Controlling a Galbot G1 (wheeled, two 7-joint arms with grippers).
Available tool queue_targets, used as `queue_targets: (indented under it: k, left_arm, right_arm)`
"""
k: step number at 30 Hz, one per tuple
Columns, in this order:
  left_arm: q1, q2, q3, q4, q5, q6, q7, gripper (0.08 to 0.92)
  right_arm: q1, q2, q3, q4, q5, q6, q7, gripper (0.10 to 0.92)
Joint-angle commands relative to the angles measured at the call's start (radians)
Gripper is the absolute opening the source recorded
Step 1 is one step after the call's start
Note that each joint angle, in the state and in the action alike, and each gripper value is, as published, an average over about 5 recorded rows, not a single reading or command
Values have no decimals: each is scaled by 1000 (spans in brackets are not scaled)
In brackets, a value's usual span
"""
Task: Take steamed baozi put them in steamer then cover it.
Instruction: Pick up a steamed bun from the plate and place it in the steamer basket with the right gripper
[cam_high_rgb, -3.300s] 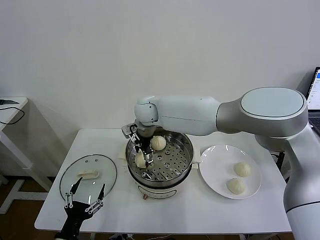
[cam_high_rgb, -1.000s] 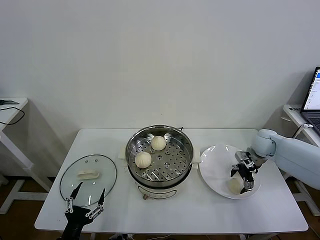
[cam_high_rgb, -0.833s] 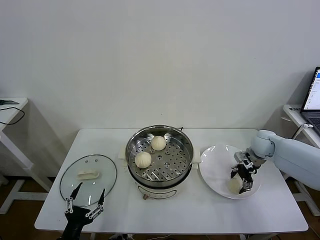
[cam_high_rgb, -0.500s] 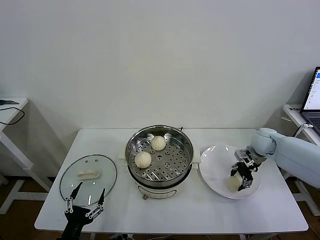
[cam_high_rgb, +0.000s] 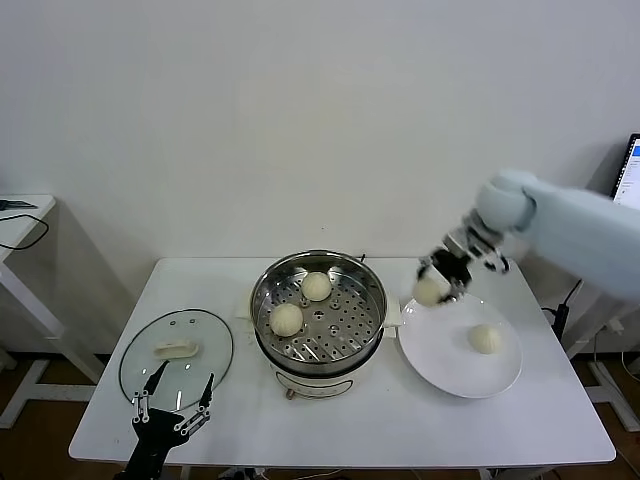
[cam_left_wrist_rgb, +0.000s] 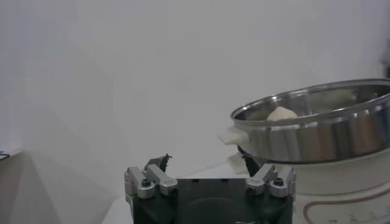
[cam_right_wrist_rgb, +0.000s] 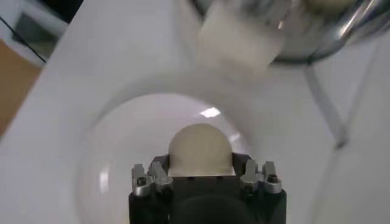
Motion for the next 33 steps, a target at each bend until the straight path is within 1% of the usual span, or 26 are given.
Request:
queue_targets:
  k: [1,6,15,25,33]
  left_arm:
    - [1,1,-1,-3,-1,0,0,823]
    - [2,1,-2,1,-1,-2,0,823]
    - [-1,4,0,7,-5,-9,-1,823]
    - [-3,7,1,10,-7,-12,-2,823]
    - [-7,7,4,15,-8,-14,-2,823]
  right_arm:
    - [188,260,-40,80,-47,258,24,671]
    - [118,321,-29,127,-176,363,47,673]
    - [-6,346,-69,179,-314,447,91,679]
    - [-95,350,-59,168,-411,508,110,688]
    - [-113,352,-53,162,-443,534,108,695]
